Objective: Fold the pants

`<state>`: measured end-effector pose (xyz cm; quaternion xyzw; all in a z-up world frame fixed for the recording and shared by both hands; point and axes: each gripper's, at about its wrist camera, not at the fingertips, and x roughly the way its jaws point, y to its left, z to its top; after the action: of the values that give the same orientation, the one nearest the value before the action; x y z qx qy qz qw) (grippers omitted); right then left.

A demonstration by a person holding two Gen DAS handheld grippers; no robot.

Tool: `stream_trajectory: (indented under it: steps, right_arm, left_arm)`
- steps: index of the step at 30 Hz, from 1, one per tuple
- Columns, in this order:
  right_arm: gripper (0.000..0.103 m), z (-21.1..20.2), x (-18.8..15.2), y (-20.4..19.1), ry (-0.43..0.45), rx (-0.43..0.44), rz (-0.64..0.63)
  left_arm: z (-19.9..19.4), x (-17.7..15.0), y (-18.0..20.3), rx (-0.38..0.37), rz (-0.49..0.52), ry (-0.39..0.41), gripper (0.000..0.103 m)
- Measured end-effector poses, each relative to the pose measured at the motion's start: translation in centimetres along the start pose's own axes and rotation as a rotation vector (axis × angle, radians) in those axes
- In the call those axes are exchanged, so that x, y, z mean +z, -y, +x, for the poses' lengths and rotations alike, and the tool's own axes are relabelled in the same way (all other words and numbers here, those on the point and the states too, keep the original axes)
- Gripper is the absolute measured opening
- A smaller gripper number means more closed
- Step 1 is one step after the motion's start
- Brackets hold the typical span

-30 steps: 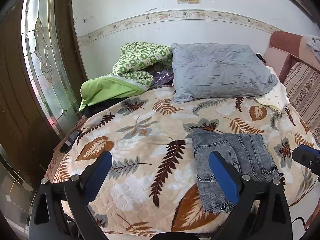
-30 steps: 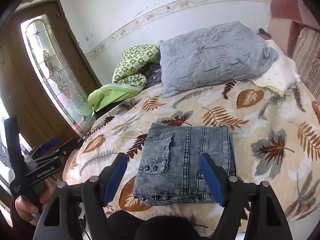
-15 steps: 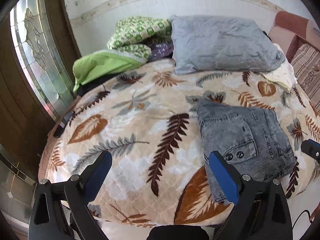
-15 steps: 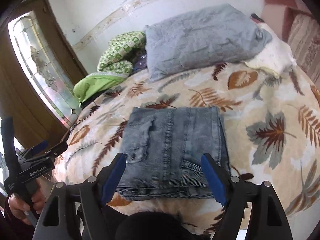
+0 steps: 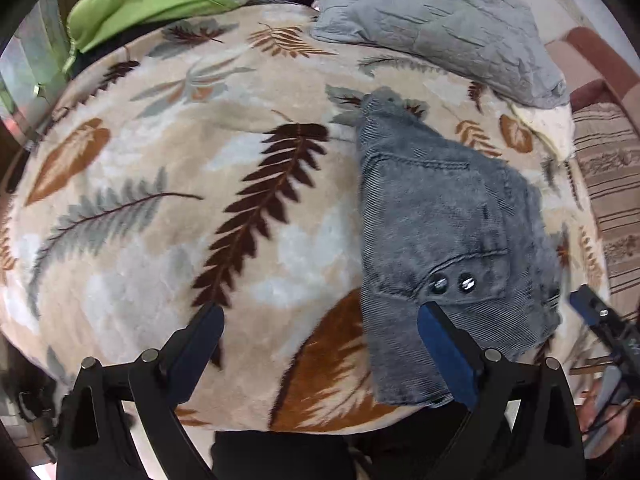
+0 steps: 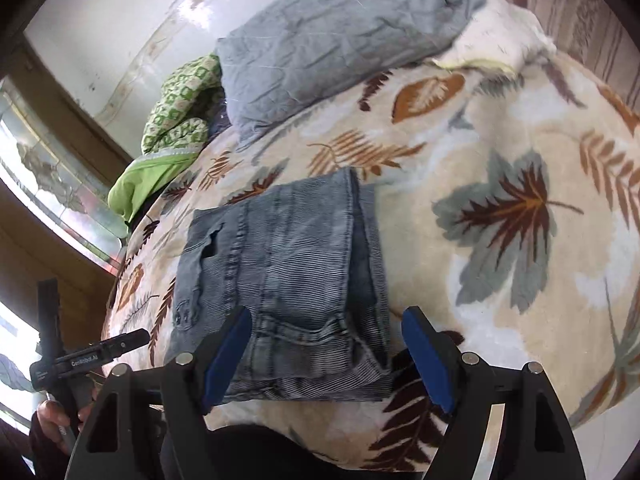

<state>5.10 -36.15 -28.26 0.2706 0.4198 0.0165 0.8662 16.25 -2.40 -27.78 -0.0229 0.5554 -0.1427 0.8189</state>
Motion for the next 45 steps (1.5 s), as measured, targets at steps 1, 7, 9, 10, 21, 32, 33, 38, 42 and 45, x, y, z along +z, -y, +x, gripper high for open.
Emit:
stream_trajectory:
  steps: [1, 7, 9, 10, 21, 32, 33, 38, 42, 45]
  right_arm:
    - [0.080, 0.3, 0.2, 0.5, -0.005, 0.014, 0.018]
    - [0.080, 2.2, 1.8, 3.0, -0.044, 0.093, 0.121]
    - [0.080, 2.8, 2.3, 3.7, -0.060, 0.117, 0.153]
    - [0.080, 3.1, 2.5, 4.2, -0.066, 0.129, 0.168]
    - [0.083, 6.3, 4.0, 7.3, -0.162, 0.278, 0.297]
    - [0.095, 9.0, 5.4, 5.2, -0.288, 0.315, 0.199]
    - [0.095, 9.2, 5.5, 5.0, -0.299, 0.319, 0.186]
    - [0.097, 10.7, 5.8, 3.9, -0.346, 0.373, 0.138]
    - [0.099, 11.8, 6.0, 3.0, -0.371, 0.450, 0.129]
    - [0.100, 12.5, 6.1, 2.3, -0.384, 0.494, 0.107]
  left_arm:
    - [0.2, 0.4, 0.2, -0.027, 0.002, -0.013, 0.097]
    - [2.0, 2.5, 0.6, -0.101, -0.010, -0.050, 0.097]
    - [2.8, 3.1, 0.4, -0.144, -0.022, -0.077, 0.097]
    - [3.1, 3.3, 0.2, -0.154, -0.030, -0.088, 0.097]
    - [5.9, 4.8, -1.0, -0.343, -0.101, -0.162, 0.097]
    - [7.5, 6.3, 0.6, -0.501, -0.039, -0.191, 0.097]
    - [7.7, 6.3, 0.8, -0.514, -0.031, -0.195, 0.097]
    - [8.3, 6.9, 0.8, -0.592, -0.033, -0.209, 0.097]
    - [8.8, 7.1, 0.4, -0.658, -0.064, -0.210, 0.097]
    - [9.0, 7.1, 0.4, -0.688, -0.052, -0.208, 0.097]
